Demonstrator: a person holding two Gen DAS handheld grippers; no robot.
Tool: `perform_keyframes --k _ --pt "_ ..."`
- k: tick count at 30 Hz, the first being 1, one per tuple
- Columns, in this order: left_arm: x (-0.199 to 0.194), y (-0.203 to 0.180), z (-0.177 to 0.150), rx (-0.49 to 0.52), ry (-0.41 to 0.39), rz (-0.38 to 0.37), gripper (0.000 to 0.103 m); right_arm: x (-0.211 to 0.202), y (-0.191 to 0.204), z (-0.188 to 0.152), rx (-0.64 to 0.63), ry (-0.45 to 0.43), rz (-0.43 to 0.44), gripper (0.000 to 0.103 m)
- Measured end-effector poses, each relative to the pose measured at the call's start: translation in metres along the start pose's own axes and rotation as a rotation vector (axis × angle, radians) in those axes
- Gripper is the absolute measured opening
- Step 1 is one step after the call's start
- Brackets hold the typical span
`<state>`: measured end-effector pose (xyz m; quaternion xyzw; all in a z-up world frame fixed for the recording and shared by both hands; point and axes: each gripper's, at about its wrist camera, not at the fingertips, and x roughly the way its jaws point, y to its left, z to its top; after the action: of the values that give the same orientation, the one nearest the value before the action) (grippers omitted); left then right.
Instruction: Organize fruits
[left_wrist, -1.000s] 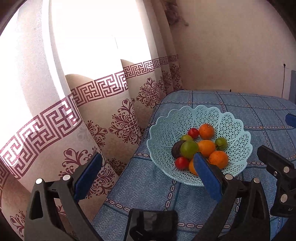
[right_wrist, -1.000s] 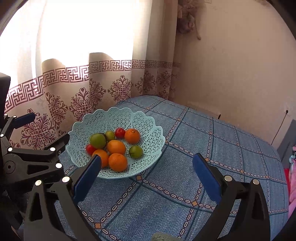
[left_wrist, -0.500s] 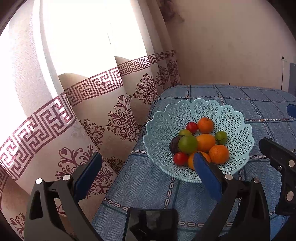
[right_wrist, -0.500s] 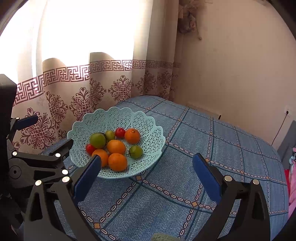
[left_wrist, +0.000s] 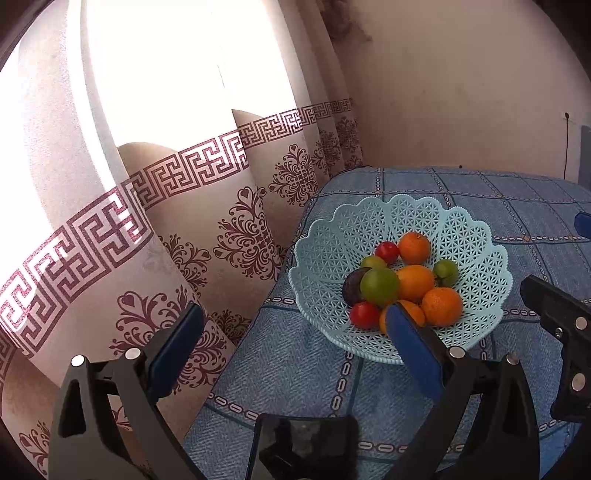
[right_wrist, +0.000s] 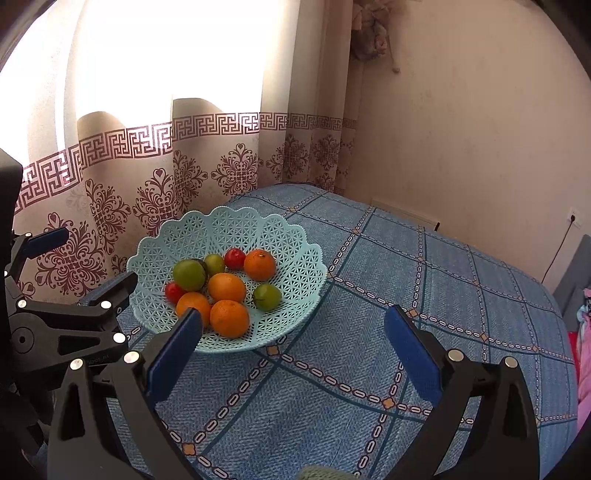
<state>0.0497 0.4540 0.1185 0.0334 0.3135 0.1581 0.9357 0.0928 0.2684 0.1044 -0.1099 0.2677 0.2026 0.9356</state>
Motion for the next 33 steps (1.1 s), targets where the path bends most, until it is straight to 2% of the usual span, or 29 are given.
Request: perform_keyframes --k 33 --pt "0.0035 -0.0038 -0.0033 0.017 0.009 -0.01 0.1 0.0038 0.004 -0.0037 -0.011 0.006 0.007 0.098"
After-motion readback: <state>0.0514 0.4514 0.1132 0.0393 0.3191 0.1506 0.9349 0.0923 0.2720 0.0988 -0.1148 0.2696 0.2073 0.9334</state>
